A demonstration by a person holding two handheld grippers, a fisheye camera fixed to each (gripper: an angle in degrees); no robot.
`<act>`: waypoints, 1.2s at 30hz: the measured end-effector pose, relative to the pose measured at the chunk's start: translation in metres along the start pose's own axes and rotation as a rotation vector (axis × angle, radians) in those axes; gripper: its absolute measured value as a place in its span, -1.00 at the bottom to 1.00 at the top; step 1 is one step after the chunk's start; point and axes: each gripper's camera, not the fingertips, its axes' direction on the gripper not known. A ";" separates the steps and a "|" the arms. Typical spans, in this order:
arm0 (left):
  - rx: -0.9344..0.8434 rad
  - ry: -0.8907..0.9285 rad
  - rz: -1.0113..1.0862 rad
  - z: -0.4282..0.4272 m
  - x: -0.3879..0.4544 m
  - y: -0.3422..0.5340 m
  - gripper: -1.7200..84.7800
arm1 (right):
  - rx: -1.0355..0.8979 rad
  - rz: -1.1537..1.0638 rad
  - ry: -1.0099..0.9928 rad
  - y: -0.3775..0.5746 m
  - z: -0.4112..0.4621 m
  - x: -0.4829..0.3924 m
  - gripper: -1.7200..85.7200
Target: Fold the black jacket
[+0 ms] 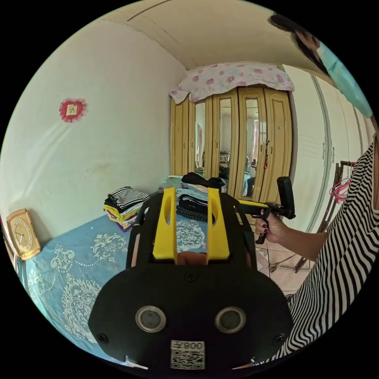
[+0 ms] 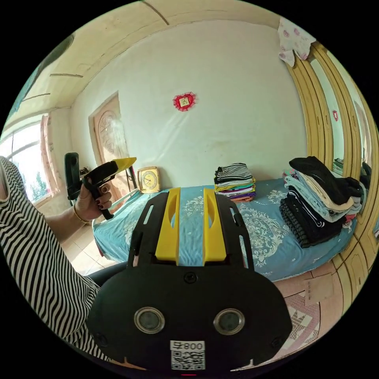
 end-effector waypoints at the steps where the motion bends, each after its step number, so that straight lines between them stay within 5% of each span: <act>1: -0.024 0.005 -0.027 0.018 -0.018 0.004 -0.70 | -0.006 0.012 -0.007 0.002 0.009 0.010 -0.75; 12: -0.178 0.207 -0.484 0.261 -0.275 0.078 -0.72 | -0.177 0.239 -0.129 0.048 0.301 0.268 -0.75; 28: -0.333 0.155 -0.821 0.443 -0.594 0.097 -0.69 | -0.298 0.328 -0.070 -0.065 0.605 0.531 -0.72; 36: -0.231 0.076 -1.192 0.551 -0.732 0.147 -0.69 | -0.527 0.573 -0.304 0.006 0.864 0.759 -0.70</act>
